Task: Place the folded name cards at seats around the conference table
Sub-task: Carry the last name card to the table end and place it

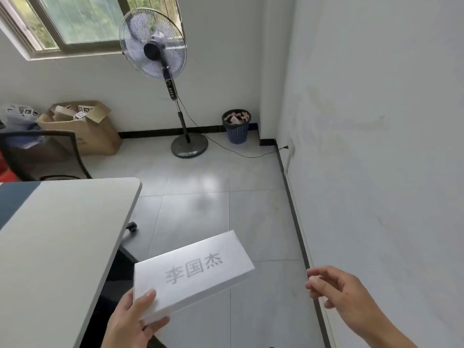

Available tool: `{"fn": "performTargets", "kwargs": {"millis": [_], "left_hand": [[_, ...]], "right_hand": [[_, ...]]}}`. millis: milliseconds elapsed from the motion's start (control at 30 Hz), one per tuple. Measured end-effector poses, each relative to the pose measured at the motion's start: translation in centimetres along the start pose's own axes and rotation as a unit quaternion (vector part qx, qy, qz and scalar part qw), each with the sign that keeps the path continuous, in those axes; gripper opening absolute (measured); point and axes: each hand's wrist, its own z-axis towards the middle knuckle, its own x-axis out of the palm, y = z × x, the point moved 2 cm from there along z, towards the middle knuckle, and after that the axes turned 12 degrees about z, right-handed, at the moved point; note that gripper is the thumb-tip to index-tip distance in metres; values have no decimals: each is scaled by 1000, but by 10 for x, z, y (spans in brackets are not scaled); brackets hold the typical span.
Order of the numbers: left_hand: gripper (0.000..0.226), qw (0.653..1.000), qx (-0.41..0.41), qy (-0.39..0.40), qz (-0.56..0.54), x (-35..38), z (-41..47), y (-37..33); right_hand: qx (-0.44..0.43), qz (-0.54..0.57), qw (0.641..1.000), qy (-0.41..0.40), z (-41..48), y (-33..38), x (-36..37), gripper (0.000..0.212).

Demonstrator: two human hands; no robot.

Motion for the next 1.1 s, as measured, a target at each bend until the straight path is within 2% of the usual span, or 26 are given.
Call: {"fn": "performTargets", "kwargs": {"millis": [167,267,400,467,567,600,667,733,933,1033,1100], "left_hand": [[72,999,-42,-5,-20,17,86,-32],[83,999,-40,-8,-29,29,146,-58],[27,998,-18,-31,-52,51,231,-112],[16,999,-18,-16,-38,63,271,-152],[11,999,15,-10,-34,82,328,-222],[12,999,30,-8,-25,89,345,-240],[33,998,59,-5,-13,98,377,-272],[45,998,57,-6,-9,104,412,-297],[44,996,30,-75,-47,119,514,-336],[46,989,9,-126,-73,122,562,-358],[39,985,-2,-151,-88,124,588,-381]], "right_hand": [[-12,-11,1000,15,106,58,7,11],[-8,-17,1000,11,171,79,19,11],[7,-7,1000,-9,249,105,37,11],[11,-7,1000,-14,288,129,46,11],[1,-4,1000,-19,345,174,59,11],[-2,-2,1000,-23,364,186,61,12],[4,0,1000,-22,399,206,69,12],[11,-1,1000,-21,439,220,79,12],[35,-15,999,24,587,264,114,12],[33,-29,997,66,671,302,138,12],[27,-50,993,105,720,332,161,12]]}}
